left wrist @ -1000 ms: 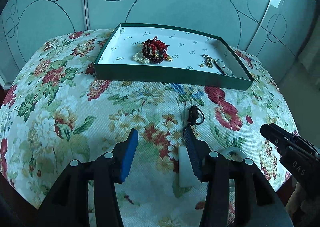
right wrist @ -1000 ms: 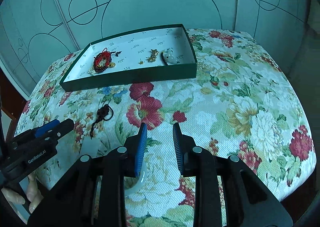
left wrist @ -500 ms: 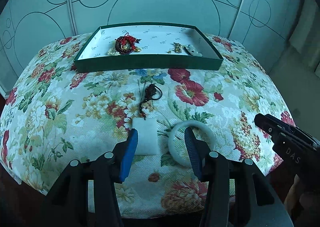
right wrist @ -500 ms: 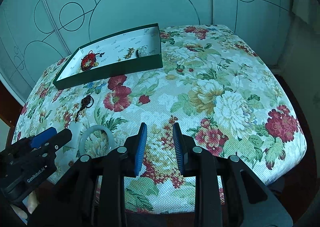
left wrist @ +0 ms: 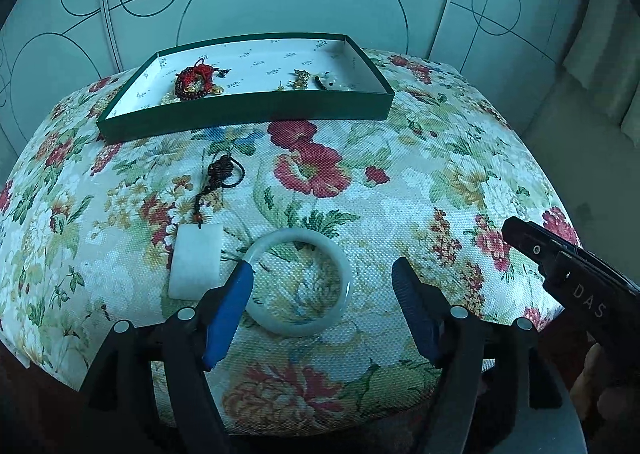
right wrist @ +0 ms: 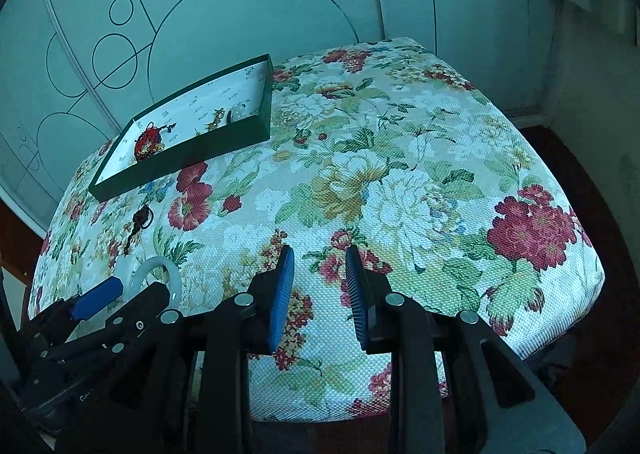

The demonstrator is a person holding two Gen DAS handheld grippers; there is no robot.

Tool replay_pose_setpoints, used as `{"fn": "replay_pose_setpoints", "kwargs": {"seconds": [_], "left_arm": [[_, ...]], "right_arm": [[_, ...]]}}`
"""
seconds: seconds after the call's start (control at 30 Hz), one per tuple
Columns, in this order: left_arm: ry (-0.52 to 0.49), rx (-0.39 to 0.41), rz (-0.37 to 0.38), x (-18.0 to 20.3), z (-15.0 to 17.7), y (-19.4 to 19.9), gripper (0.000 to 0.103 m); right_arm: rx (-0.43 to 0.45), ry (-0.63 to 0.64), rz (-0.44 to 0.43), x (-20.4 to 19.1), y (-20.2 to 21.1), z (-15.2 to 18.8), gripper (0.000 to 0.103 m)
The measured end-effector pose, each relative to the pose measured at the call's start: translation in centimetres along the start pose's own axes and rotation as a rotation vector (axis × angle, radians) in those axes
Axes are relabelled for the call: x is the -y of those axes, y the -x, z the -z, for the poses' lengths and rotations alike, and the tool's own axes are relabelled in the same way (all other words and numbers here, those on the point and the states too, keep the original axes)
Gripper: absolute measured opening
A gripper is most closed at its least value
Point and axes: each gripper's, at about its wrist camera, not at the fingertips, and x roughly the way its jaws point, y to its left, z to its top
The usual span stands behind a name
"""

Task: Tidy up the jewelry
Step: 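Move the left tool toward the pale jade bangle on the cushion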

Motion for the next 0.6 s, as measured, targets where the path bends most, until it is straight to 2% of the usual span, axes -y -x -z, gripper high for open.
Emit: {"fn": "replay_pose_setpoints", "kwargs": {"seconds": [0.33,0.5,0.53,0.6], "left_arm": [[0.018,-0.047,-0.01,0.2,0.2,-2.4,0.071],[0.017,-0.03,-0.018,0.2,0.1,-2.4,0.069],[0.017,-0.026,-0.027,0.2,0.1,-2.4,0.066],[-0.003,-0.013,-0.057,0.2,0.1,-2.3,0.043]], "right_arm": [[0.002,-0.027,-0.002,1.2,-0.1,-0.2,0.027],[-0.004,-0.027,0.002,1.2,-0.3,-0.1,0.027],[-0.005,-0.026,0.003,1.2,-0.3,-0.1,0.027],[-0.006,-0.024,0.005,1.0,-0.4,-0.1,0.027]]}}
